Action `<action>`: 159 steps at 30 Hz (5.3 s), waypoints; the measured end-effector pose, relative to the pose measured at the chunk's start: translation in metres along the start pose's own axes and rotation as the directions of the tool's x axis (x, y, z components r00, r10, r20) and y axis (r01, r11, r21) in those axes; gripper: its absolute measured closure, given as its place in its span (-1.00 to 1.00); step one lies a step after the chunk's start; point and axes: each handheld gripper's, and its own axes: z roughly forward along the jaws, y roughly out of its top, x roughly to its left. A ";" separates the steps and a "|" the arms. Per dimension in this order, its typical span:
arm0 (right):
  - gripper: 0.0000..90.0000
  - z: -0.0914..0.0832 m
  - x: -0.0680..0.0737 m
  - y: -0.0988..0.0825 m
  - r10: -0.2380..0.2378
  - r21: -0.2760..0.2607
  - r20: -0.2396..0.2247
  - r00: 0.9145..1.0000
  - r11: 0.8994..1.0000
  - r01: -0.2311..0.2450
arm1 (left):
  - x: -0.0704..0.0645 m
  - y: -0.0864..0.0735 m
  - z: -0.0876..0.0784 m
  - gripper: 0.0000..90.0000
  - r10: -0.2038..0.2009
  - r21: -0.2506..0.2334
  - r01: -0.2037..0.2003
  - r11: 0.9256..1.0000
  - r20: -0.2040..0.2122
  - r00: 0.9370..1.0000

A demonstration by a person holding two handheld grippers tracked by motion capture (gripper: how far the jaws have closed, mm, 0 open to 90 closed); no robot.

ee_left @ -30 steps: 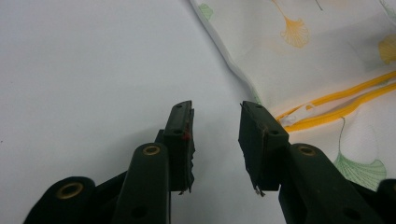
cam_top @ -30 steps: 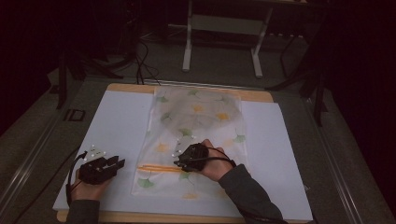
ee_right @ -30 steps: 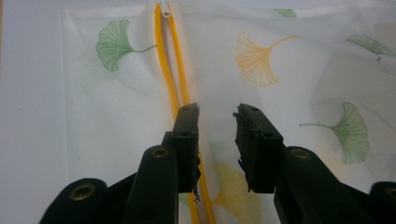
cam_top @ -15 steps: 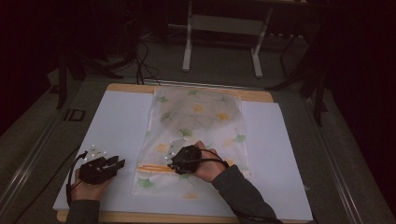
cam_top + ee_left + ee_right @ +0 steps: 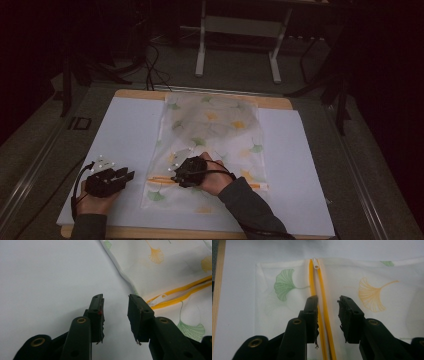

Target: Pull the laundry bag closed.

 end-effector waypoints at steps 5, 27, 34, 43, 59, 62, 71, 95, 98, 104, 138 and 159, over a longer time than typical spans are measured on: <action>0.51 0.008 0.002 0.004 -0.009 -0.002 -0.009 1.000 1.000 0.009 | 0.000 0.000 0.000 0.46 -0.002 -0.002 0.002 1.000 0.001 1.000; 0.70 0.040 0.005 0.021 -0.023 0.011 -0.024 0.999 1.000 0.023 | 0.001 0.000 -0.001 0.48 0.001 0.000 -0.001 1.000 0.007 1.000; 0.67 0.048 0.005 0.027 -0.035 0.030 -0.034 0.999 0.999 0.036 | 0.001 0.000 -0.001 0.48 0.001 0.002 -0.001 1.000 0.006 1.000; 0.61 0.055 0.005 0.032 -0.035 0.026 -0.041 0.999 0.999 0.036 | 0.001 0.000 -0.001 0.48 0.006 0.006 -0.006 1.000 0.002 1.000; 0.63 0.074 0.000 0.039 -0.022 0.080 -0.081 0.996 0.996 0.029 | 0.002 -0.001 -0.001 0.48 0.005 0.006 -0.005 1.000 0.003 1.000; 0.65 0.077 -0.001 0.039 -0.018 0.100 -0.089 0.996 0.995 0.026 | 0.002 -0.001 -0.002 0.48 0.006 0.006 -0.006 1.000 0.002 1.000; 0.70 0.082 -0.002 0.044 -0.027 0.141 -0.100 0.995 0.989 0.041 | 0.002 -0.001 -0.001 0.48 0.001 0.003 -0.001 1.000 0.002 1.000; 0.87 0.083 0.004 0.049 -0.050 0.177 -0.080 0.995 0.982 0.064 | 0.000 -0.001 -0.001 0.47 0.008 0.018 -0.008 1.000 0.024 1.000; 0.87 0.083 0.004 0.049 -0.054 0.173 -0.077 0.996 0.983 0.066 | -0.001 0.000 -0.001 0.45 0.005 0.030 -0.006 1.000 0.047 0.999; 0.87 0.080 0.005 0.048 -0.059 0.156 -0.068 0.996 0.985 0.069 | 0.001 -0.001 -0.002 0.45 -0.036 0.023 0.034 0.999 0.108 0.993; 0.87 0.067 0.003 0.045 -0.063 0.095 -0.051 0.997 0.993 0.068 | -0.010 -0.001 0.029 0.34 -0.174 0.167 0.124 0.978 0.329 0.928; 0.87 0.064 0.003 0.045 -0.078 0.075 -0.051 0.996 0.994 0.082 | -0.011 0.002 0.043 0.93 -0.173 0.211 0.100 0.972 0.363 0.915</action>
